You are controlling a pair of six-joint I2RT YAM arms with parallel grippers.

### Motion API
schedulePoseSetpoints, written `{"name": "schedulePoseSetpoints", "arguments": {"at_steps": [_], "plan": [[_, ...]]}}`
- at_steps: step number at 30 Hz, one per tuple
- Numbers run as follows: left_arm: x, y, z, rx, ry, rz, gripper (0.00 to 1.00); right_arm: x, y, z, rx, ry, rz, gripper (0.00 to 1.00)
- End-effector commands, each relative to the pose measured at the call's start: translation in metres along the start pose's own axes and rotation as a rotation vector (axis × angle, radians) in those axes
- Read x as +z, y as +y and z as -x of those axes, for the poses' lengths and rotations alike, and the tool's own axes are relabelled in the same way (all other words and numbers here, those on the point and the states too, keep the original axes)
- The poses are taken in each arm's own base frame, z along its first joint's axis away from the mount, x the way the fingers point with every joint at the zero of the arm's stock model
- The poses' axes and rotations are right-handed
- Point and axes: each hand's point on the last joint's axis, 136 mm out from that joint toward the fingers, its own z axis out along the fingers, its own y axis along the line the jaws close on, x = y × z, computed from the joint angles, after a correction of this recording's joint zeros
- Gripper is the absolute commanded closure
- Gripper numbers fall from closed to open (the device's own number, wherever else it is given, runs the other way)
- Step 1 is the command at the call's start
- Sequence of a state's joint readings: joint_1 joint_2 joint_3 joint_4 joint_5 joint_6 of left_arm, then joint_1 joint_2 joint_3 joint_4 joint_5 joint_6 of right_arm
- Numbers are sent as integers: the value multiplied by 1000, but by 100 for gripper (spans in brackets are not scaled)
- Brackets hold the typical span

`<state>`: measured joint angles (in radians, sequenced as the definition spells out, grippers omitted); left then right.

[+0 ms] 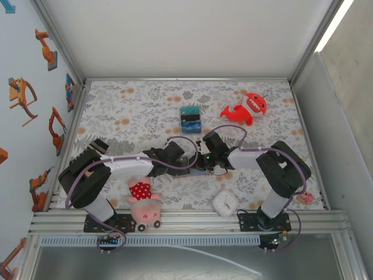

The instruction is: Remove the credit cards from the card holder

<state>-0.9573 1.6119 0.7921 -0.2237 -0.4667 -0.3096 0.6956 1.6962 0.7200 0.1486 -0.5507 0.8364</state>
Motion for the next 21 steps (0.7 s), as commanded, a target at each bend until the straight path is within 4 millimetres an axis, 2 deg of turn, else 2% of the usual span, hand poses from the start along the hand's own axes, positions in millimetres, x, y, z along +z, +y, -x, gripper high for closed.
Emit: {"name": "schedulePoseSetpoints", "arguments": {"at_steps": [1, 3, 11, 21], "plan": [[0, -11, -5, 42, 30, -27, 3, -2, 19, 5, -38, -16, 79, 96], [0, -11, -4, 42, 28, -26, 3, -4, 18, 6, -36, -20, 78, 100], [0, -9, -4, 44, 33, -11, 3, -8, 20, 9, -40, -35, 84, 100], [-1, -3, -5, 55, 37, 21, 3, -19, 5, 16, -20, -74, 49, 100]]}}
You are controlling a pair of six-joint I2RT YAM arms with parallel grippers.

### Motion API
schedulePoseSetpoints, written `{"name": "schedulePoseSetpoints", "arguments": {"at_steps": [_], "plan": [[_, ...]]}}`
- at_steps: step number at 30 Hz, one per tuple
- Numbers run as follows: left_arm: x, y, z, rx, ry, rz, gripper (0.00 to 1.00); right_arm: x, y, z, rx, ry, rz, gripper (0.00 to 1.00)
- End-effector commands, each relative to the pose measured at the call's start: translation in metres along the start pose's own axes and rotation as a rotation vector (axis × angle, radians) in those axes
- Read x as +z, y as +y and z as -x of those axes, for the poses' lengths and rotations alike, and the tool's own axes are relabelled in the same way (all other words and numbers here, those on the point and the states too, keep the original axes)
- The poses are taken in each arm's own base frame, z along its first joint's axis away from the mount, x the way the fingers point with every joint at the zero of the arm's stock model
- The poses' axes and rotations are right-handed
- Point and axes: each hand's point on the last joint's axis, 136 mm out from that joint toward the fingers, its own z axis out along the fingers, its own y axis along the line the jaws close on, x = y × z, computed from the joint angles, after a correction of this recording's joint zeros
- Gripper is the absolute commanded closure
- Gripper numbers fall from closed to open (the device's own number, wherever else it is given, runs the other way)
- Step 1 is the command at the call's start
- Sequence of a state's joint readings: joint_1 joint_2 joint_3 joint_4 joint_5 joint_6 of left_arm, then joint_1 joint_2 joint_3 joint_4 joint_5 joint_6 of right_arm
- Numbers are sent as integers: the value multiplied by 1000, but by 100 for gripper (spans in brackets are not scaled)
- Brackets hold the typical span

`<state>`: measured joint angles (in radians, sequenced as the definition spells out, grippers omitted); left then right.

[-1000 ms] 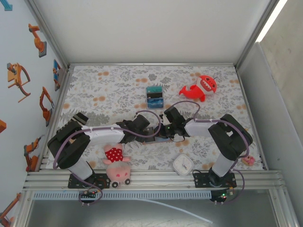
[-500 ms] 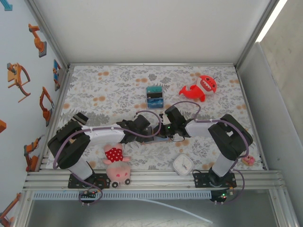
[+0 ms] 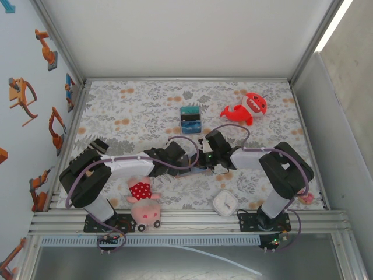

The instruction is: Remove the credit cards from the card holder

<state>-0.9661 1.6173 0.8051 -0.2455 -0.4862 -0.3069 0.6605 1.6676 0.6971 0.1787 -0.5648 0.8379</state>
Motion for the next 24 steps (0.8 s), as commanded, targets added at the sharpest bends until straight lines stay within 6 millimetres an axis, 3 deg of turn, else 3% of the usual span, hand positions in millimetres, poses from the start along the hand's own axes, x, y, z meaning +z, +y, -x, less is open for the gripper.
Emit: {"name": "schedulePoseSetpoints", "arguments": {"at_steps": [1, 24], "plan": [[1, -3, -6, 39, 33, 3, 3, -9, 5, 7, -24, -38, 22, 100], [4, 3, -3, 48, 21, 40, 3, -20, -12, 10, -80, -18, -122, 100]]}}
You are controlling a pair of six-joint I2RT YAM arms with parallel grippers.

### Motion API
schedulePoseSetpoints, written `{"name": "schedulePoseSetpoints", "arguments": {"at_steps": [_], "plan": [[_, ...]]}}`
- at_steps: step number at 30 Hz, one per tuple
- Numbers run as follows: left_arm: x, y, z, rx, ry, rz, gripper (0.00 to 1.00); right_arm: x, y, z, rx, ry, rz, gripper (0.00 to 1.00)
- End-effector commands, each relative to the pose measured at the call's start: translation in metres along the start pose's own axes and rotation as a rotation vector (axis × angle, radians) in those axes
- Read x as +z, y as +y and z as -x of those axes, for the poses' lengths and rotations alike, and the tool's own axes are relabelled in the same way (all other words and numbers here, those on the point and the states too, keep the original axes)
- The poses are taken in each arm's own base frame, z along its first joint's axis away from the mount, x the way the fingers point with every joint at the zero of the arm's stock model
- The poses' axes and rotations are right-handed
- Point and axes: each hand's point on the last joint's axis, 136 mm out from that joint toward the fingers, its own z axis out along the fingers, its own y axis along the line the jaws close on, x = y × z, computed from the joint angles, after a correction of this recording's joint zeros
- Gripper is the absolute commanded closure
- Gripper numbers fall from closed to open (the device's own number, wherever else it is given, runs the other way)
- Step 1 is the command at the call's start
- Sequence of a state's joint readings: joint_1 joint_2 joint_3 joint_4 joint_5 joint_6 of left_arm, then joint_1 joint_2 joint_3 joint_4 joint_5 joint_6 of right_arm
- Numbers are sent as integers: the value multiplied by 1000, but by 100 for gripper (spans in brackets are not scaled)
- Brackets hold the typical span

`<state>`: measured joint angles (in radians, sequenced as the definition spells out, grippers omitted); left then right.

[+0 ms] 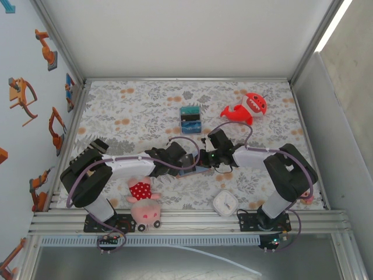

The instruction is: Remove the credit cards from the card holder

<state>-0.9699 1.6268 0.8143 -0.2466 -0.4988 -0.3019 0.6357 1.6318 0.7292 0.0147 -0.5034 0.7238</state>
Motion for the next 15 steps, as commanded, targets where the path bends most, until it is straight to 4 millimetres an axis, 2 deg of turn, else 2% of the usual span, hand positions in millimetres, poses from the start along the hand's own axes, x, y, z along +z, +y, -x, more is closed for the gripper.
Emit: {"name": "schedulePoseSetpoints", "arguments": {"at_steps": [1, 5, 11, 15], "plan": [[3, 4, -4, 43, 21, 33, 3, -8, 3, 9, -32, -24, -17, 100], [-3, 7, 4, 44, -14, 35, 3, -8, 2, 9, -28, -26, -23, 100], [-22, 10, 29, 1, -103, 9, 3, -9, 3, 10, -28, -33, -20, 100], [-28, 6, 39, -6, -140, -21, 3, -10, 3, 10, -28, -35, -19, 100]]}}
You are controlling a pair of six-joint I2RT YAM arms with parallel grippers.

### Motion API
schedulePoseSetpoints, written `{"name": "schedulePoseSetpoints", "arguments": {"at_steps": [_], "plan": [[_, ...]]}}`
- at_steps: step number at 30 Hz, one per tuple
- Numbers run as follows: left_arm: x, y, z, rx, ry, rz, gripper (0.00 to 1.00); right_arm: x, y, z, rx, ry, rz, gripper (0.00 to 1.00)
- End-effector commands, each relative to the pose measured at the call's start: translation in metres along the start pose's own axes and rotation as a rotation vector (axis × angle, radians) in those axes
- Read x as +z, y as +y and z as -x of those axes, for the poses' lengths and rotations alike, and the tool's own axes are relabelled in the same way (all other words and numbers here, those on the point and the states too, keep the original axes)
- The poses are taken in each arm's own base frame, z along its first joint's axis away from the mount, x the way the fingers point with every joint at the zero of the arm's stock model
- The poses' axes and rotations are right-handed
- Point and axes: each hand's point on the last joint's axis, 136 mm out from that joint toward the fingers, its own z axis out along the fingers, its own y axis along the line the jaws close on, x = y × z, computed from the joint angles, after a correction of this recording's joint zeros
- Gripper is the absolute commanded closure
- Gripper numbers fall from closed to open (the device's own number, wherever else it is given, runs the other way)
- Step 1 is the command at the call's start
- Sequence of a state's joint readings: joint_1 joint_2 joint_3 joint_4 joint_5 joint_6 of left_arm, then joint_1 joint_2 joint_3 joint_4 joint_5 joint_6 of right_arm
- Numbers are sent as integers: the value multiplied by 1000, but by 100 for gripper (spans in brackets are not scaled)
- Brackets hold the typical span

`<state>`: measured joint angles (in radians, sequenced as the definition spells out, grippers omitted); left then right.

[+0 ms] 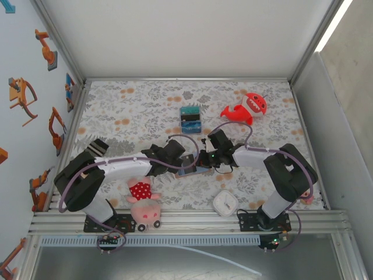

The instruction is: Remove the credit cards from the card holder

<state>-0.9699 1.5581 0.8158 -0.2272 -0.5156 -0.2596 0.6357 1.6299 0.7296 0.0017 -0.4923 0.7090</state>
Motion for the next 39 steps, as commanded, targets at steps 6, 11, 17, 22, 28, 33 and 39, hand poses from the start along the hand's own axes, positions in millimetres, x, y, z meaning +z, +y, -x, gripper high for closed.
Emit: {"name": "schedulePoseSetpoints", "arguments": {"at_steps": [6, 11, 17, 22, 28, 33, 39], "plan": [[1, -13, 23, 2, -55, -47, 3, -10, 5, 10, -15, -38, -4, 100], [11, -22, 18, 16, -29, -60, 3, -10, 5, 10, -14, -39, -3, 100], [18, -24, 8, 38, 10, -51, 3, -11, 6, 10, -19, -43, -1, 100], [23, -22, -1, 51, 42, -33, 3, -14, 5, 10, -17, -50, -1, 100], [24, -20, -6, 41, 56, -22, 3, -19, 4, 12, 0, -77, 6, 100], [25, -21, -7, 43, 65, -24, 3, -12, 12, 11, 17, -73, 80, 95], [26, -22, -9, 47, 75, -24, 3, -4, 21, 13, 37, -71, 171, 81]]}}
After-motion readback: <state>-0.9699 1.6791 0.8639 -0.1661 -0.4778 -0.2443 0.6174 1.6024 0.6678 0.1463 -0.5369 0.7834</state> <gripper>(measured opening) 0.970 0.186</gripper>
